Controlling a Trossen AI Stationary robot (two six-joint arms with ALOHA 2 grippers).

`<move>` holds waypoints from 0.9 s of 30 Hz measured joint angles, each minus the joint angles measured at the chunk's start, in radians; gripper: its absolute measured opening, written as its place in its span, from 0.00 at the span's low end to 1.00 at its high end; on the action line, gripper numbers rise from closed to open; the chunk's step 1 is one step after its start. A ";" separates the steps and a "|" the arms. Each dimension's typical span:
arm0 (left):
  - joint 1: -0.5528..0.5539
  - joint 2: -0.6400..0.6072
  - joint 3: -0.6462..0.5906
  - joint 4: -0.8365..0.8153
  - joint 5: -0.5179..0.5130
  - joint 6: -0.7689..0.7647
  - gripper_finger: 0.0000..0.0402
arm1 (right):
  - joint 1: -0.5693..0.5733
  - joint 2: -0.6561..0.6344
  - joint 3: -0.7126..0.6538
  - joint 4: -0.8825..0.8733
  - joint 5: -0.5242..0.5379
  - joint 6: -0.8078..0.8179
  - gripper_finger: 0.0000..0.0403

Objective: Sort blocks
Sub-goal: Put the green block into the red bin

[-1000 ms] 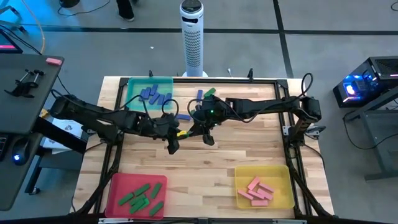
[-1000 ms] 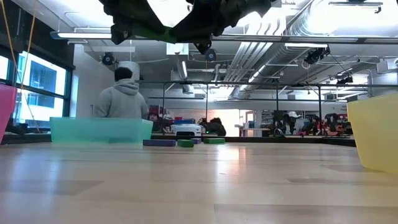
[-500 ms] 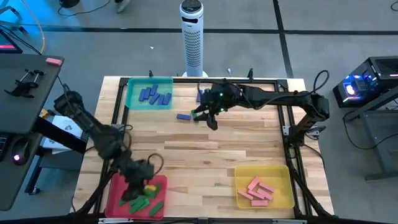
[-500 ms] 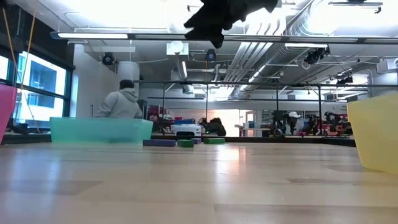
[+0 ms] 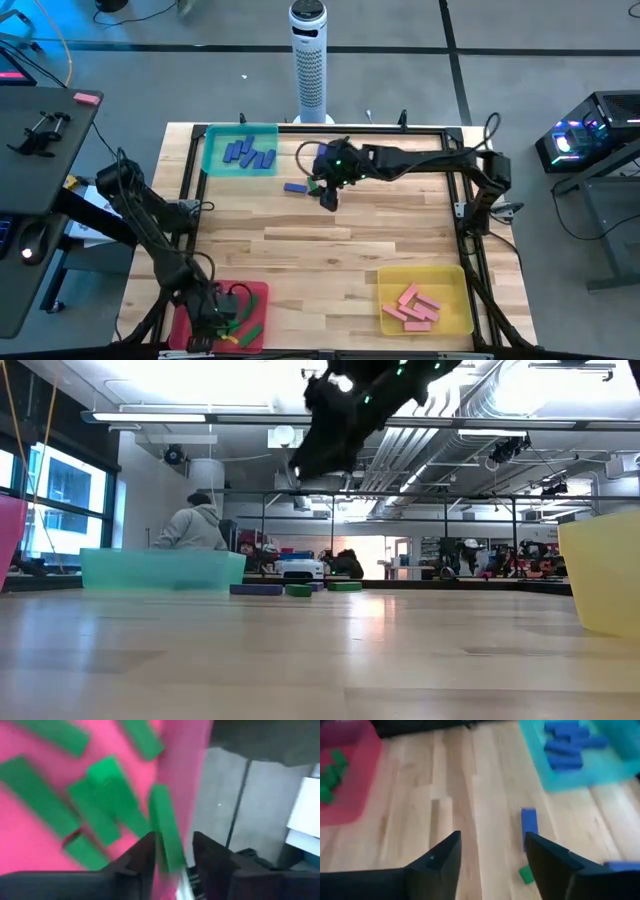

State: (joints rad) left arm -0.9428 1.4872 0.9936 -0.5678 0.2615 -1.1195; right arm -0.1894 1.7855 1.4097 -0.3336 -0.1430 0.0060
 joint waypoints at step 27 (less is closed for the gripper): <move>0.123 -0.608 0.000 -0.506 -1.023 -0.442 0.47 | -0.021 0.389 0.007 0.032 0.308 0.352 0.45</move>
State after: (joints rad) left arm -0.8200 0.8794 0.9939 -1.0737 -0.7618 -1.5619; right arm -0.2106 2.1742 1.4166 -0.3016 0.1654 0.3580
